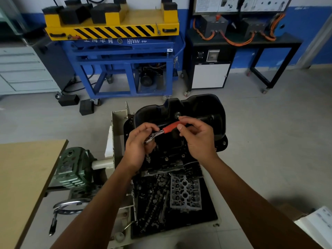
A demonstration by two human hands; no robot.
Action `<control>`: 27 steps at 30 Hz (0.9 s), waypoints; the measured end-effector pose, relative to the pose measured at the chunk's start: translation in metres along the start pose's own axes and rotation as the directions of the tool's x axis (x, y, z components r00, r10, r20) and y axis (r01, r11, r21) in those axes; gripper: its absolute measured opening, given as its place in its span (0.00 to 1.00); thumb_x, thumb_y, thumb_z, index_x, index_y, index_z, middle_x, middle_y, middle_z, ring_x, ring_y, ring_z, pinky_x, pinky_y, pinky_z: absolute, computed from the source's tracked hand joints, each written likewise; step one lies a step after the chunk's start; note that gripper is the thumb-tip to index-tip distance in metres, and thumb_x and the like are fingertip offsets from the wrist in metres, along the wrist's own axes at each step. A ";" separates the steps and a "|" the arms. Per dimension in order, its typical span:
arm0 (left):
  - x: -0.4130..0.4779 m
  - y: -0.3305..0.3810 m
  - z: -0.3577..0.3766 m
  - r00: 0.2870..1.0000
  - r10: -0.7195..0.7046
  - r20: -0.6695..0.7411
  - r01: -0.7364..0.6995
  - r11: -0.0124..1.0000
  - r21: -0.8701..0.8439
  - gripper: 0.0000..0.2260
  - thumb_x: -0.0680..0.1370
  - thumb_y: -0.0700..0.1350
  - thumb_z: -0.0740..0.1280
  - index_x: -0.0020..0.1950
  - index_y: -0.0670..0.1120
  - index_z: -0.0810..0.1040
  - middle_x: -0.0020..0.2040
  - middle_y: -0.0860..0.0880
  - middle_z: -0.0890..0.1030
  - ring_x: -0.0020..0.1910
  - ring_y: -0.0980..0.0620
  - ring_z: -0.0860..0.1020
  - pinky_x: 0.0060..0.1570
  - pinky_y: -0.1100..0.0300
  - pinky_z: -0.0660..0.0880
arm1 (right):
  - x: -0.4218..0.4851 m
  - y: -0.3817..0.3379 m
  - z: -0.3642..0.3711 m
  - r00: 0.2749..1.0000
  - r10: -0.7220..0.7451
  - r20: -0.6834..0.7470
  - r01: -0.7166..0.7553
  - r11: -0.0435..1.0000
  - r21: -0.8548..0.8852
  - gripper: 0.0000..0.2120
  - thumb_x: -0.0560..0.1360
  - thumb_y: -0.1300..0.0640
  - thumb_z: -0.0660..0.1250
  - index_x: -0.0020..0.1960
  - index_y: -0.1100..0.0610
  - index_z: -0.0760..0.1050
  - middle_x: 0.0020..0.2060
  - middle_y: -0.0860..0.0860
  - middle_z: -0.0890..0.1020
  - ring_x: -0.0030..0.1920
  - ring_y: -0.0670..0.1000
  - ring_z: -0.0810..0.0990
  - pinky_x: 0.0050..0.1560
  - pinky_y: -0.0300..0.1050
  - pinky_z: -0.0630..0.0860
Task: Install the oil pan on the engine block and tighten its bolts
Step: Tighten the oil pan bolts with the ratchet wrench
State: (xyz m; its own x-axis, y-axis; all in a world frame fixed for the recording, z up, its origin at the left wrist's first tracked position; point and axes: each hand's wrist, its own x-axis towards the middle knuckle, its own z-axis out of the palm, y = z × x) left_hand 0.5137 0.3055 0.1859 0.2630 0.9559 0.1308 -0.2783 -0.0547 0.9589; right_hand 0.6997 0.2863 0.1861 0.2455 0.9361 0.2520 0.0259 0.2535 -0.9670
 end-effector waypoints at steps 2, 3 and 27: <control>0.000 0.002 -0.004 0.999 -0.027 0.027 0.027 1.000 0.004 0.12 0.79 0.44 0.57 0.51 0.39 0.76 0.25 0.52 0.63 0.23 0.55 0.57 0.27 0.57 0.52 | 0.001 0.000 0.002 1.000 -0.004 0.005 0.004 1.000 0.004 0.11 0.76 0.66 0.72 0.50 0.50 0.83 0.52 0.42 0.85 0.36 0.44 0.82 0.44 0.36 0.78; -0.001 0.003 -0.006 0.999 -0.036 0.036 0.036 0.999 0.025 0.12 0.79 0.45 0.57 0.52 0.39 0.76 0.25 0.52 0.63 0.23 0.55 0.58 0.28 0.57 0.52 | -0.001 -0.001 0.003 1.000 -0.007 0.002 0.007 1.000 0.010 0.11 0.75 0.66 0.72 0.50 0.50 0.83 0.52 0.43 0.85 0.36 0.44 0.82 0.44 0.36 0.78; -0.008 0.017 0.008 0.998 0.057 -0.030 -0.043 0.936 0.350 0.15 0.86 0.43 0.55 0.47 0.39 0.78 0.30 0.45 0.70 0.30 0.52 0.68 0.35 0.64 0.68 | -0.097 -0.046 0.025 0.871 0.040 0.490 0.115 0.953 -0.281 0.13 0.69 0.50 0.77 0.37 0.50 0.72 0.35 0.43 0.75 0.34 0.45 0.74 0.36 0.36 0.73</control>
State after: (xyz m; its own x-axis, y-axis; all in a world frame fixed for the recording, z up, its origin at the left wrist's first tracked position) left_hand 0.5144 0.2945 0.2031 0.2185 0.9595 0.1778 0.0516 -0.1933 0.9798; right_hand 0.6506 0.1901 0.2068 -0.2603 0.9446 0.1998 0.3252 0.2806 -0.9031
